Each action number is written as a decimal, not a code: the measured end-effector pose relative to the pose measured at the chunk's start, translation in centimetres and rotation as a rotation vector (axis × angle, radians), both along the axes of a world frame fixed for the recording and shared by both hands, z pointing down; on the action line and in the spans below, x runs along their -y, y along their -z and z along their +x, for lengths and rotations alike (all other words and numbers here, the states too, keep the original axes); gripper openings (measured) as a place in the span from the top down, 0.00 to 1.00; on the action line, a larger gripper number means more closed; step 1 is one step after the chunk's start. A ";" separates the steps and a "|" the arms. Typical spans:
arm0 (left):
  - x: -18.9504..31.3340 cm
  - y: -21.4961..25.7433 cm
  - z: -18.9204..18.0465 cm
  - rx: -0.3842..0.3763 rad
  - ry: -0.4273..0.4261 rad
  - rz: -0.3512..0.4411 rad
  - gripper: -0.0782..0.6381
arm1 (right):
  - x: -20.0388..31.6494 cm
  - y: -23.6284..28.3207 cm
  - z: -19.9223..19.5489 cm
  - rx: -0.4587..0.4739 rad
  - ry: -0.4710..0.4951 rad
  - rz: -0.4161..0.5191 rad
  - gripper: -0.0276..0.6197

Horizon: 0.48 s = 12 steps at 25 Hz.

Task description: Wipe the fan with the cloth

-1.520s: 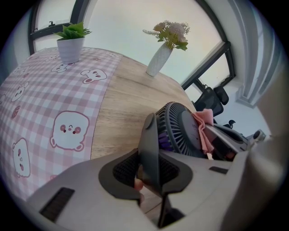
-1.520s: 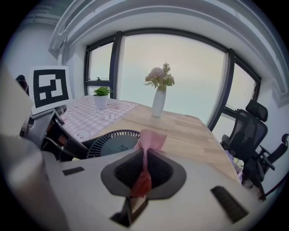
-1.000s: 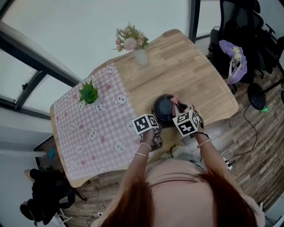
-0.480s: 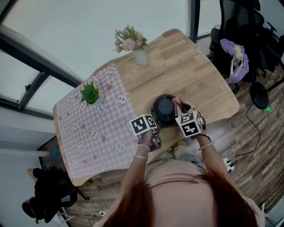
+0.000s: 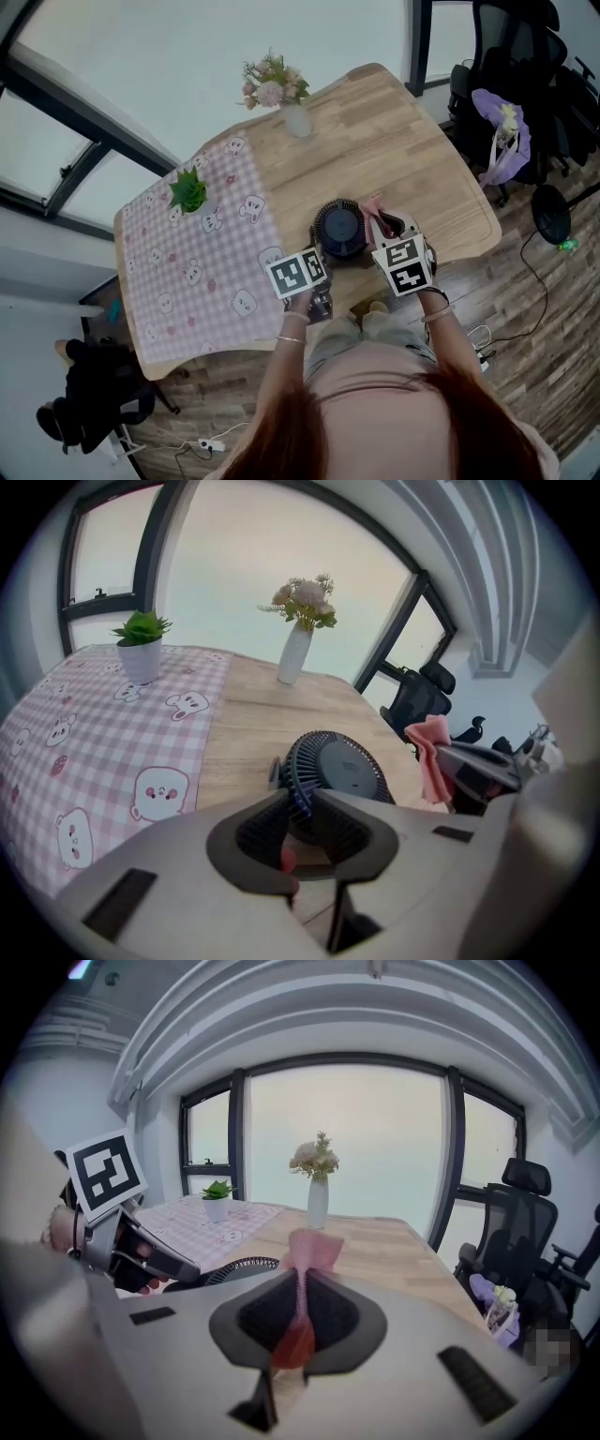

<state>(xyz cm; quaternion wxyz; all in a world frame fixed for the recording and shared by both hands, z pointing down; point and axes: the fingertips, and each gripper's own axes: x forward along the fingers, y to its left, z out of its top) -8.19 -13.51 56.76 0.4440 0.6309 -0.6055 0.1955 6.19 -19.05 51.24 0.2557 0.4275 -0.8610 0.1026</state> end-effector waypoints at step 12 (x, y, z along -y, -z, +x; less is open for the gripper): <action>-0.8 4.0 1.4 0.115 0.027 0.180 0.85 | -1.3 2.8 1.2 0.060 0.120 0.065 0.92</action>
